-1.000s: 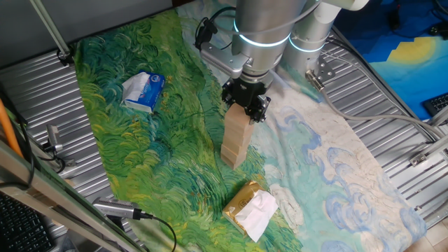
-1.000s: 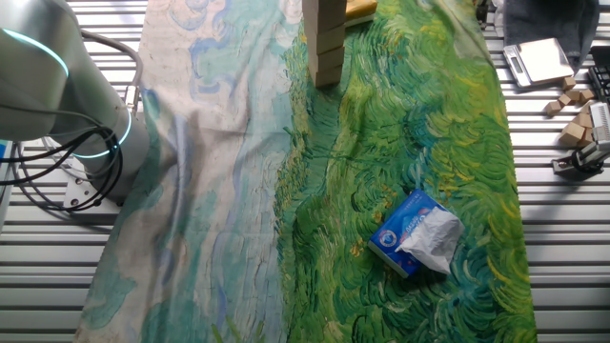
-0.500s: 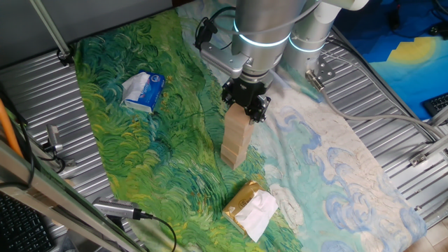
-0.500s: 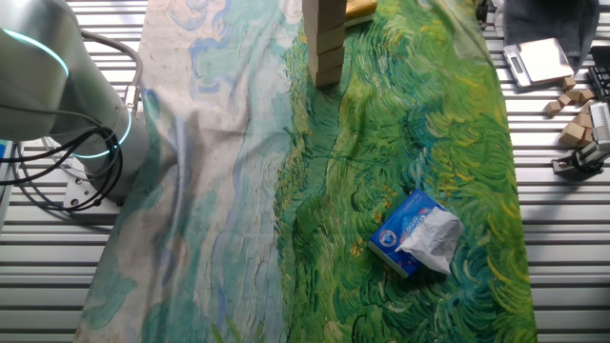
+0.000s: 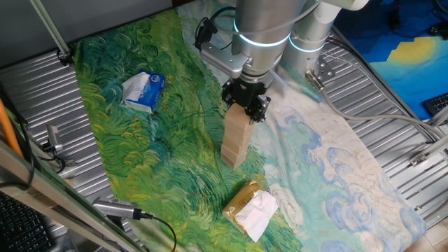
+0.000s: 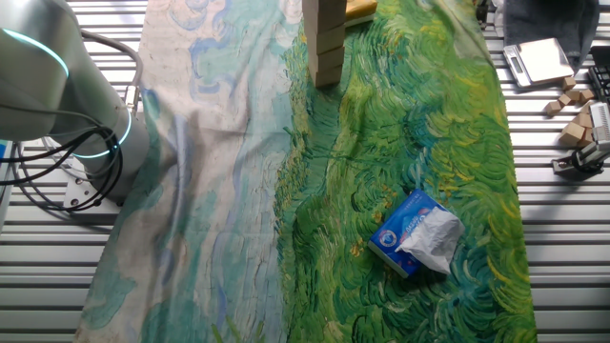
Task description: Stack the blocks in a vertical line of five
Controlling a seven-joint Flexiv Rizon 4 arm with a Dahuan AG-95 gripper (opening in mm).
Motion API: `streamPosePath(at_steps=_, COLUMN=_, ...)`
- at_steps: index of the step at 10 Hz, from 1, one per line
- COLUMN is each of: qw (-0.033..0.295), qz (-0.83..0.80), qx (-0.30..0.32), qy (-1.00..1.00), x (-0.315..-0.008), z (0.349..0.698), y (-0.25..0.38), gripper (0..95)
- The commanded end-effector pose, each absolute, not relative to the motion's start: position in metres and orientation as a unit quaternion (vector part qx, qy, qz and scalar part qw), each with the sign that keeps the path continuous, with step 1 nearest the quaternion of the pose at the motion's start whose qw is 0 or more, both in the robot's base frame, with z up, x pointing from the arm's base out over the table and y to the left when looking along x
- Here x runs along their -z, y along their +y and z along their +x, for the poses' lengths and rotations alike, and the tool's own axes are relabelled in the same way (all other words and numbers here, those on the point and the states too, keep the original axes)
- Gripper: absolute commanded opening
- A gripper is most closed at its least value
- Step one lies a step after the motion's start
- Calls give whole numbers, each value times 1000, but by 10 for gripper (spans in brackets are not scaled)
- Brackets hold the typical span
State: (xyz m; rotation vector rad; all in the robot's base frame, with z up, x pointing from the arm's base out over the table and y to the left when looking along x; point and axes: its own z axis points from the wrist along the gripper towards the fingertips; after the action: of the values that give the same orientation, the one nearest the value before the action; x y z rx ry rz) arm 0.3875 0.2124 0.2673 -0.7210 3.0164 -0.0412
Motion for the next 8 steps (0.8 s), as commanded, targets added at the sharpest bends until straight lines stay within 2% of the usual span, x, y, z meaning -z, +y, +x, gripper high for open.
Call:
streamPosePath(at_steps=1, qw=20, qz=-232, qx=13, qy=972, x=-266, z=388, y=212, gripper=190)
streamPosePath(at_steps=5, qw=20, qz=-232, qx=13, qy=972, x=-266, z=388, y=212, gripper=190)
streamPosePath(at_steps=6, qw=2, qz=-238, qx=12, qy=971, x=-269, z=387, y=213, gripper=950)
streamPosePath(at_steps=8, qw=2, qz=-231, qx=11, qy=973, x=-270, z=387, y=213, gripper=950)
